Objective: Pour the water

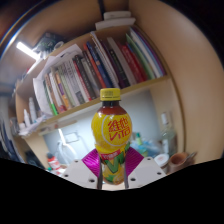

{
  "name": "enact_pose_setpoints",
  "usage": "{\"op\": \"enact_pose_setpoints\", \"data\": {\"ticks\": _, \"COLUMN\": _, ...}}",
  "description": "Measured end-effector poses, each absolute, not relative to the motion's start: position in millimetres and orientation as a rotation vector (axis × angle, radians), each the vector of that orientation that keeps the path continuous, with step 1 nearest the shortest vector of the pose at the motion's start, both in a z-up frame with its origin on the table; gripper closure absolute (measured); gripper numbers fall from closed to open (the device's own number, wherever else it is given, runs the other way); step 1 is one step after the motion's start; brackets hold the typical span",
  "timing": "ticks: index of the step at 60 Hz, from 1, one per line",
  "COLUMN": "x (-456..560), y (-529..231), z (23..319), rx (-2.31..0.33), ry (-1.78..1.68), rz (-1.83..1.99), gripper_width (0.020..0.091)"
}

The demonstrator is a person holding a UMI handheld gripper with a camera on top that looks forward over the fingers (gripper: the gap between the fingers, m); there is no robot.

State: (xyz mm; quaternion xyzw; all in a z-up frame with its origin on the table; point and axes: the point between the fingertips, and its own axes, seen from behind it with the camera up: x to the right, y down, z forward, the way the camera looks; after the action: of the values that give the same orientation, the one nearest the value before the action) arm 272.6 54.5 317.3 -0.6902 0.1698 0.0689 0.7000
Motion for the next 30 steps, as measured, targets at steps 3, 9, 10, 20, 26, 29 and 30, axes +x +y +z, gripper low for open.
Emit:
{"op": "enact_pose_setpoints", "data": {"ticks": 3, "x": 309, "y": 47, "z": 311, "rx": -1.527, "ry": 0.353, "rz": 0.035, "gripper_width": 0.0806}}
{"op": "enact_pose_setpoints", "data": {"ticks": 9, "x": 364, "y": 39, "z": 248, "rx": -1.579, "ry": 0.29, "rz": -0.148, "gripper_width": 0.0806}}
{"op": "enact_pose_setpoints", "data": {"ticks": 10, "x": 370, "y": 38, "z": 235, "rx": -1.595, "ry": 0.282, "rz": -0.176, "gripper_width": 0.0808}}
{"op": "enact_pose_setpoints", "data": {"ticks": 20, "x": 392, "y": 37, "z": 122, "rx": -1.732, "ry": 0.295, "rz": -0.21, "gripper_width": 0.0807}}
{"op": "enact_pose_setpoints", "data": {"ticks": 26, "x": 394, "y": 38, "z": 87, "rx": -1.765, "ry": 0.294, "rz": -0.201, "gripper_width": 0.0783}}
{"op": "enact_pose_setpoints", "data": {"ticks": 29, "x": 391, "y": 36, "z": 67, "rx": -1.804, "ry": 0.304, "rz": -0.182, "gripper_width": 0.0779}}
{"op": "enact_pose_setpoints", "data": {"ticks": 30, "x": 388, "y": 32, "z": 62, "rx": -1.826, "ry": 0.304, "rz": -0.174, "gripper_width": 0.0772}}
